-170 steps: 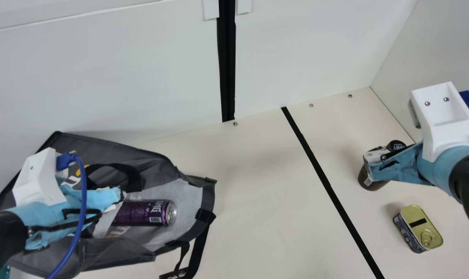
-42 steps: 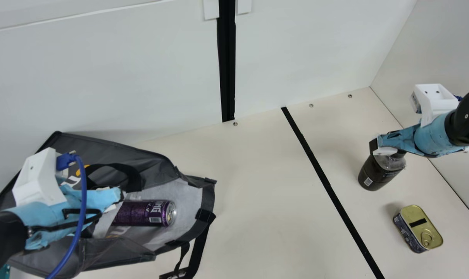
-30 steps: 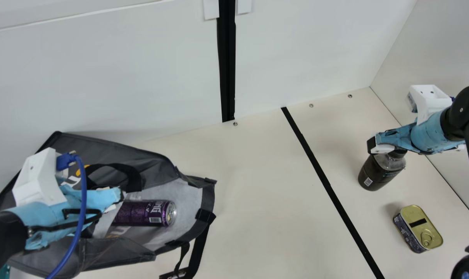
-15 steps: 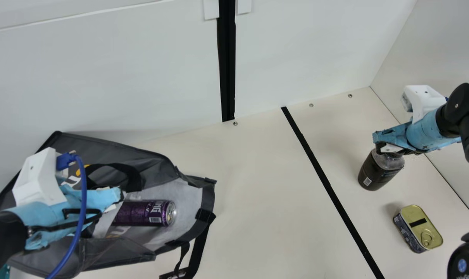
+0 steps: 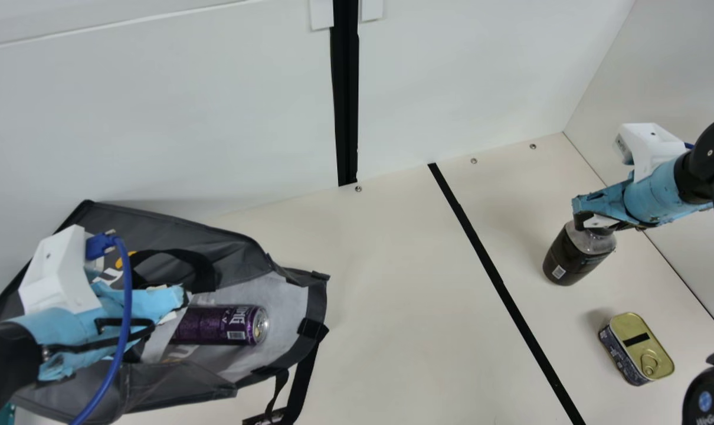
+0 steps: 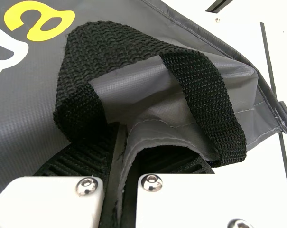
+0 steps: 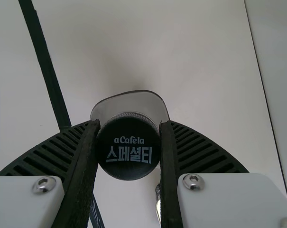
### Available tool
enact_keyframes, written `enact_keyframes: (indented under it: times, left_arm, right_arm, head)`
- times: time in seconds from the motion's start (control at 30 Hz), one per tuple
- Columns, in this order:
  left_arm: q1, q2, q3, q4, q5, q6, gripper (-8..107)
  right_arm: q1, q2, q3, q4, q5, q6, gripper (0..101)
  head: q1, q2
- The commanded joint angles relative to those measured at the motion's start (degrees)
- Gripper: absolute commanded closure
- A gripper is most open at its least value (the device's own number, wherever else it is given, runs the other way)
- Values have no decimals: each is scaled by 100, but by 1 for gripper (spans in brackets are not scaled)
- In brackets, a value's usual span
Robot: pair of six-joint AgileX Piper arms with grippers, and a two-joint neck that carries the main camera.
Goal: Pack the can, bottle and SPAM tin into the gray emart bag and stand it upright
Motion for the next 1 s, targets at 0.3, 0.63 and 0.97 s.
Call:
enact_keyframes:
  times: [0.3,0.63,0.97]
  left_arm:
    - [0,0,0,0,0,0,107]
    - [0,0,0,0,0,0,107]
    - [0,0,0,0,0,0,107]
  right_arm:
    - [-23,-195,-62,368,217,-755,101]
    - [120,-679,356,514,217,-1457,101]
    - [253,-1289,904,625,217,-2079,101]
  head:
    - [-130,-14]
    - [-130,-14]
    - [-130,-14]
